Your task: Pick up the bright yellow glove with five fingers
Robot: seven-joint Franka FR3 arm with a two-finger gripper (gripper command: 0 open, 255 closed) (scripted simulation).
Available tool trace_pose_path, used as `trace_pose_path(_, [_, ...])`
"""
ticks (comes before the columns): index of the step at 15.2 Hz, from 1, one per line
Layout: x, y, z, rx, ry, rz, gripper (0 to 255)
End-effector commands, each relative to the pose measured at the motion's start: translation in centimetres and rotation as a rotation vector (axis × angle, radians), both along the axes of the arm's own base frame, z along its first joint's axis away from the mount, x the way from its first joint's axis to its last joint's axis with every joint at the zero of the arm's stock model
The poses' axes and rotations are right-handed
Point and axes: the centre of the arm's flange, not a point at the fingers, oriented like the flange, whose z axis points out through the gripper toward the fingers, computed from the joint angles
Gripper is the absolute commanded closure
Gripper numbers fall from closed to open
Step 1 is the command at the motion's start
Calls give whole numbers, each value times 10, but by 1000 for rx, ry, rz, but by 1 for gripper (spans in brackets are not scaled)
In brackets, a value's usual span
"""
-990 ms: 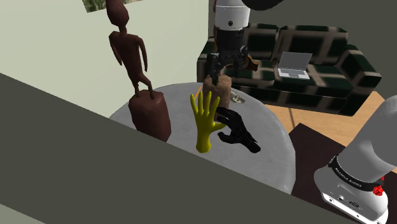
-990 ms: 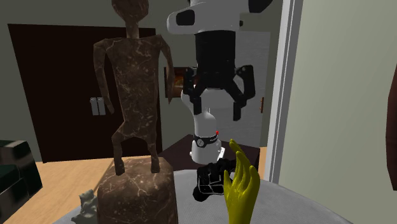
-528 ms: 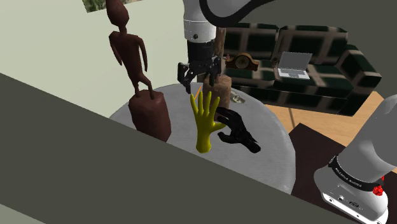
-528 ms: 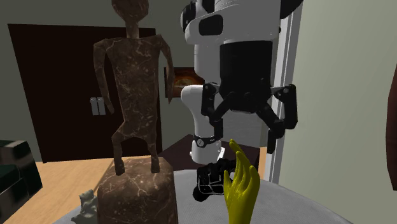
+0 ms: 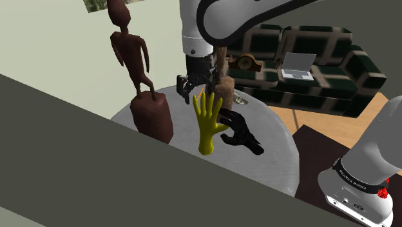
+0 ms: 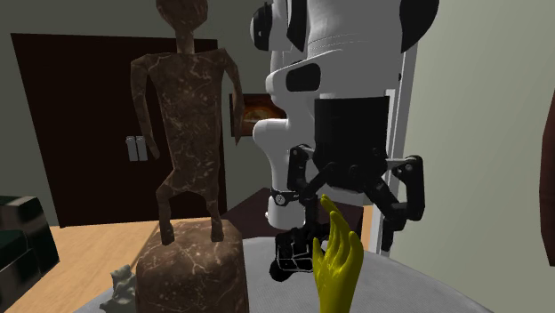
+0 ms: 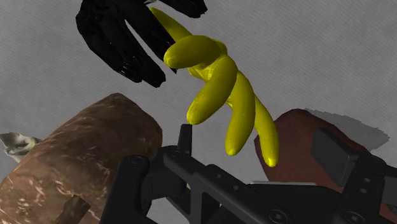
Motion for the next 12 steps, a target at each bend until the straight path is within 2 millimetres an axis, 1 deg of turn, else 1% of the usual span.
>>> trace_pose_path(1, [1,0,-4,0,0,0,0])
trace_pose_path(2, [1,0,-4,0,0,0,255])
trace_pose_path(11, [1,0,-4,0,0,0,255])
trace_pose_path(12, [1,0,1,0,0,0,255])
